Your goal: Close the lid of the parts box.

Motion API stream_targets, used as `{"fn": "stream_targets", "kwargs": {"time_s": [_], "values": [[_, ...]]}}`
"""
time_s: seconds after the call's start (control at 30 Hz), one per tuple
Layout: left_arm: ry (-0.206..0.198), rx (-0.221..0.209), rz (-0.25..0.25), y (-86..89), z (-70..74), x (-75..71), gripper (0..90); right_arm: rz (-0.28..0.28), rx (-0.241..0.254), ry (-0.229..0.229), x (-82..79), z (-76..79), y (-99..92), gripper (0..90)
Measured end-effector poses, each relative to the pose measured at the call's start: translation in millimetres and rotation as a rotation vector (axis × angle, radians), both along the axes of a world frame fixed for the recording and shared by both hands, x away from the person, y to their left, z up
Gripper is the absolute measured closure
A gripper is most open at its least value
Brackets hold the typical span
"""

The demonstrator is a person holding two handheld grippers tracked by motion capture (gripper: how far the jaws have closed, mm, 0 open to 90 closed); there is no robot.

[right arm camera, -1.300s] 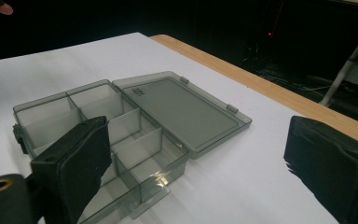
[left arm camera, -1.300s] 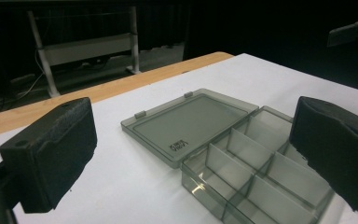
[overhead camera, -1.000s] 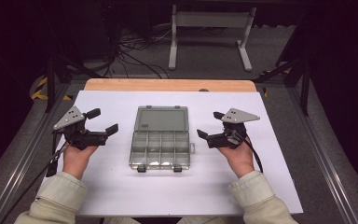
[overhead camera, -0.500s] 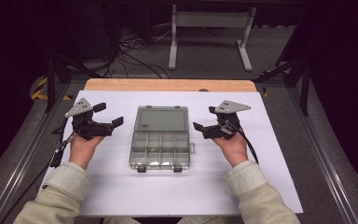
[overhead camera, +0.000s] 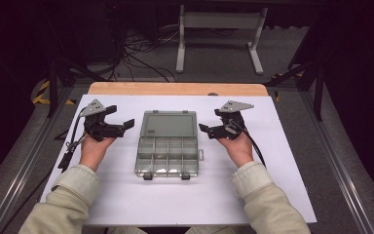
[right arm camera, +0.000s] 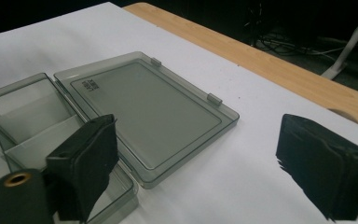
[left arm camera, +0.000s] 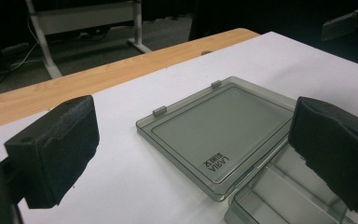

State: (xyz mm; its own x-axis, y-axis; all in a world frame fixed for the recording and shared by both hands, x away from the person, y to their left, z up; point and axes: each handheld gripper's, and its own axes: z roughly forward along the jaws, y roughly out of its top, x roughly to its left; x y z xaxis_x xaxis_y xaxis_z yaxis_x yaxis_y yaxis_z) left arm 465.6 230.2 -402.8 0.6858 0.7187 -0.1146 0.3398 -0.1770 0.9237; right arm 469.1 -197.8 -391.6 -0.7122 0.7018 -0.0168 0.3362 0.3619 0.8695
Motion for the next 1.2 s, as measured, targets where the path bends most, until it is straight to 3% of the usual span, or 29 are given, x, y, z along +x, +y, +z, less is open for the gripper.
{"fn": "stream_targets", "kwargs": {"time_s": [0.23,0.33,0.43,0.53,0.67,0.73,0.83,0.9,1.1,1.2], "values": [[0.036,0.018,-0.007,-1.1,-6.3,4.3,6.2,0.014,-0.006,0.021,3.9,-5.4,-0.1,32.1],[0.074,-0.001,-0.022,-0.3,-8.2,5.6,11.0,0.024,0.005,0.045,5.0,-7.3,-0.3,54.9],[0.09,0.02,-0.03,-0.2,-7.7,4.5,28.6,0.03,-0.011,0.047,4.4,-7.8,1.0,77.3],[0.111,0.056,-0.012,-1.6,-5.7,2.3,54.9,0.051,-0.048,0.069,4.5,-9.1,2.2,90.0],[0.188,0.104,-0.011,-4.8,-5.5,4.4,83.7,0.067,-0.103,0.124,7.8,-10.3,5.2,90.0],[0.21,0.152,-0.015,-7.7,-7.2,5.5,89.7,0.068,-0.128,0.137,9.6,-11.2,7.2,90.0],[0.236,0.202,-0.01,-12.3,-11.0,8.1,89.7,0.074,-0.152,0.141,10.9,-11.8,9.6,90.0],[0.259,0.212,-0.011,-13.9,-13.2,10.3,89.8,0.072,-0.159,0.144,11.5,-12.8,11.7,90.0],[0.313,0.229,-0.025,-17.0,-19.6,17.0,89.7,0.077,-0.195,0.175,16.3,-20.9,15.2,90.0],[0.341,0.212,-0.033,-17.8,-22.8,19.9,89.7,0.078,-0.21,0.187,19.5,-25.7,15.2,90.0]]}}
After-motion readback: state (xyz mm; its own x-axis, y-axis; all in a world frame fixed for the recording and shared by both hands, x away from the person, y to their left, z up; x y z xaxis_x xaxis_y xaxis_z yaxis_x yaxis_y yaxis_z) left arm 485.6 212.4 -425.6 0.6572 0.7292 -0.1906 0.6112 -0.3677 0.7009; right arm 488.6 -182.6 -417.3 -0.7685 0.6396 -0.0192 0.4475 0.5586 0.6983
